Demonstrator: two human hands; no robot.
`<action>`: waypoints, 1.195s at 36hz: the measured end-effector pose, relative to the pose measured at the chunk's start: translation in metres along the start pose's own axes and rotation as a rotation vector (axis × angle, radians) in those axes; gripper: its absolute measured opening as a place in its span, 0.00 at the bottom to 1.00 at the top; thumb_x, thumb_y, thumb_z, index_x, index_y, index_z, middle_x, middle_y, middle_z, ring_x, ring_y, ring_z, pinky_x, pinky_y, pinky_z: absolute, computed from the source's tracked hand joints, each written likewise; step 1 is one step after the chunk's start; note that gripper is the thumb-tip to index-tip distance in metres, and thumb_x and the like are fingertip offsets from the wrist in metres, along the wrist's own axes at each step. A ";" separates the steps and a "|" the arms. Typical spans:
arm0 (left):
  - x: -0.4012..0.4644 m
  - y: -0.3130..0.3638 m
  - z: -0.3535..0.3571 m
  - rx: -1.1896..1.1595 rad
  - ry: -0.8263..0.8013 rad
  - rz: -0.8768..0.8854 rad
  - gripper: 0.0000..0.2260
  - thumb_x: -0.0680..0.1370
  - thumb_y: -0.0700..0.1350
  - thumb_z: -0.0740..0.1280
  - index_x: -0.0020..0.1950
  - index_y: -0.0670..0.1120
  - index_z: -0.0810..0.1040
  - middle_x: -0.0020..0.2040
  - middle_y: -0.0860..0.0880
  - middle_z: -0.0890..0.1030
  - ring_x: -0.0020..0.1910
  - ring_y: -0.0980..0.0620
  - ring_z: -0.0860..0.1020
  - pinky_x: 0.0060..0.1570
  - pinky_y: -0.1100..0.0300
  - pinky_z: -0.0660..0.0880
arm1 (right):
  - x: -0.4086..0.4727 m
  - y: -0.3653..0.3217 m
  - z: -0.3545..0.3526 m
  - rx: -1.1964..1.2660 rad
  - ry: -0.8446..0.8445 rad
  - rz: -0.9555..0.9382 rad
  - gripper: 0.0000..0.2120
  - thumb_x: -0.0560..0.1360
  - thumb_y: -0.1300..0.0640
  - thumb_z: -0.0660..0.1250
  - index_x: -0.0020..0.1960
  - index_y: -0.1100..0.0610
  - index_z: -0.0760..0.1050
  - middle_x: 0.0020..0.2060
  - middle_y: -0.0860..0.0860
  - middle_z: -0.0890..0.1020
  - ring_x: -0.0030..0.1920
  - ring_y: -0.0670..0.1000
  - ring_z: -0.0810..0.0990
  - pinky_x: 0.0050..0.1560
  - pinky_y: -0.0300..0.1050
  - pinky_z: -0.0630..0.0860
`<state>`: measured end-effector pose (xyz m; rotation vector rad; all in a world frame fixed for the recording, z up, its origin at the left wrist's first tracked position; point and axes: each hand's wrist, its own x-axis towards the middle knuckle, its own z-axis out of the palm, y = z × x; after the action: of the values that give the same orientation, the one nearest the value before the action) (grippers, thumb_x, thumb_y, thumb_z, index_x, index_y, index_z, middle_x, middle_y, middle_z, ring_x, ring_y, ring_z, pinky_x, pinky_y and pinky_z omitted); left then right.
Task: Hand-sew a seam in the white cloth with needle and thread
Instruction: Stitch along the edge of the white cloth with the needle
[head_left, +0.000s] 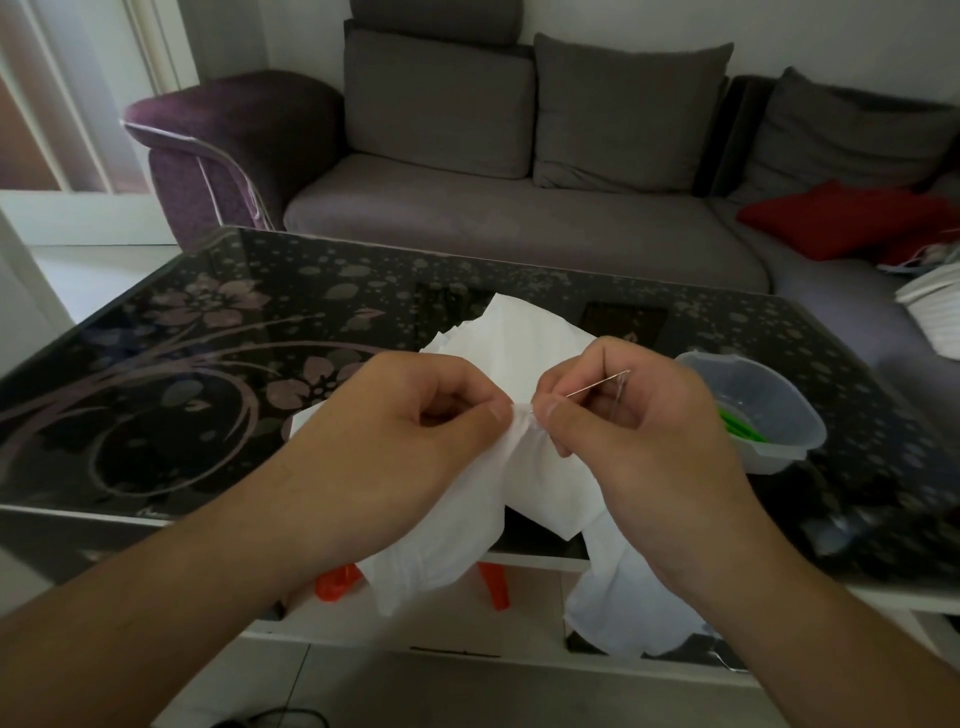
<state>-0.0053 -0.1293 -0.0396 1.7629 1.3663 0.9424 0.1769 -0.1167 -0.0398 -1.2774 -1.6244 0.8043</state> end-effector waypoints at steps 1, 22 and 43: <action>0.000 0.000 0.000 -0.003 0.002 -0.004 0.07 0.81 0.51 0.67 0.47 0.57 0.85 0.44 0.61 0.86 0.47 0.62 0.83 0.49 0.64 0.76 | -0.001 0.000 0.001 -0.008 0.014 -0.005 0.09 0.76 0.61 0.73 0.40 0.50 0.80 0.41 0.44 0.84 0.43 0.46 0.82 0.51 0.47 0.82; 0.002 0.001 0.004 -0.059 0.048 -0.086 0.09 0.81 0.52 0.67 0.47 0.57 0.86 0.43 0.62 0.86 0.45 0.63 0.83 0.49 0.61 0.79 | -0.012 0.002 0.020 0.066 0.171 -0.079 0.08 0.76 0.62 0.73 0.42 0.50 0.80 0.41 0.41 0.84 0.49 0.43 0.82 0.52 0.30 0.77; 0.003 -0.002 0.002 0.047 0.025 -0.028 0.06 0.80 0.52 0.67 0.48 0.57 0.85 0.43 0.63 0.85 0.46 0.64 0.83 0.48 0.66 0.80 | -0.009 0.008 0.025 0.061 0.157 -0.009 0.08 0.77 0.61 0.73 0.41 0.51 0.78 0.41 0.47 0.84 0.46 0.49 0.83 0.51 0.46 0.82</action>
<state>-0.0041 -0.1262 -0.0424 1.7680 1.4363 0.9266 0.1575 -0.1228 -0.0591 -1.2573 -1.4692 0.7239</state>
